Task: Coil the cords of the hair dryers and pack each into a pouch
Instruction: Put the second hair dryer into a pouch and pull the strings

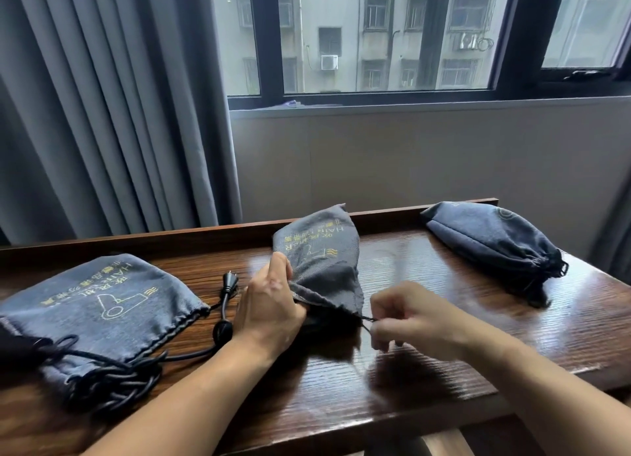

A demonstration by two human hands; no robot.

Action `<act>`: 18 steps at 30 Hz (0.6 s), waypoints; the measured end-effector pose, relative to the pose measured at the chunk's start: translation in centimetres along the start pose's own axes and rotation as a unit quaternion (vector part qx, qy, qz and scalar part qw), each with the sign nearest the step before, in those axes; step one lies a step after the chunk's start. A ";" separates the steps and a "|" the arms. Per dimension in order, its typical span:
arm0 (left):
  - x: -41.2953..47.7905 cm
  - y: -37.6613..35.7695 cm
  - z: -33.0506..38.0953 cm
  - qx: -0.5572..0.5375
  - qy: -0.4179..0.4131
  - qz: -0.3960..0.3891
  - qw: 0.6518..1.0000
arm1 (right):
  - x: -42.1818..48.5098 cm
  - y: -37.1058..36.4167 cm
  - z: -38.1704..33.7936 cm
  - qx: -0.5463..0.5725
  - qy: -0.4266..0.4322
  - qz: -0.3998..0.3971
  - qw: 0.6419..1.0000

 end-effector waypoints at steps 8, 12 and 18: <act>-0.8 -1.9 0.2 0.038 -0.002 -0.077 0.996 | 1.7 -0.4 0.5 -0.265 -0.061 0.143 0.952; -1.0 -1.9 1.4 0.031 -0.037 -0.063 0.997 | 3.4 -0.4 0.5 -0.242 -0.031 0.199 0.949; -0.2 -3.2 2.2 0.092 -0.027 -0.094 0.991 | 2.8 -1.2 -0.4 -0.173 0.027 0.157 0.972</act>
Point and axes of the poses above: each hand's wrist, its own x-axis towards the middle knuckle, its own y-axis out of the back of the hand, z = x × y, the point moved 10 cm from there along x, towards the middle knuckle, and after that the axes turned 6 degrees about x, right-handed, at the moved point
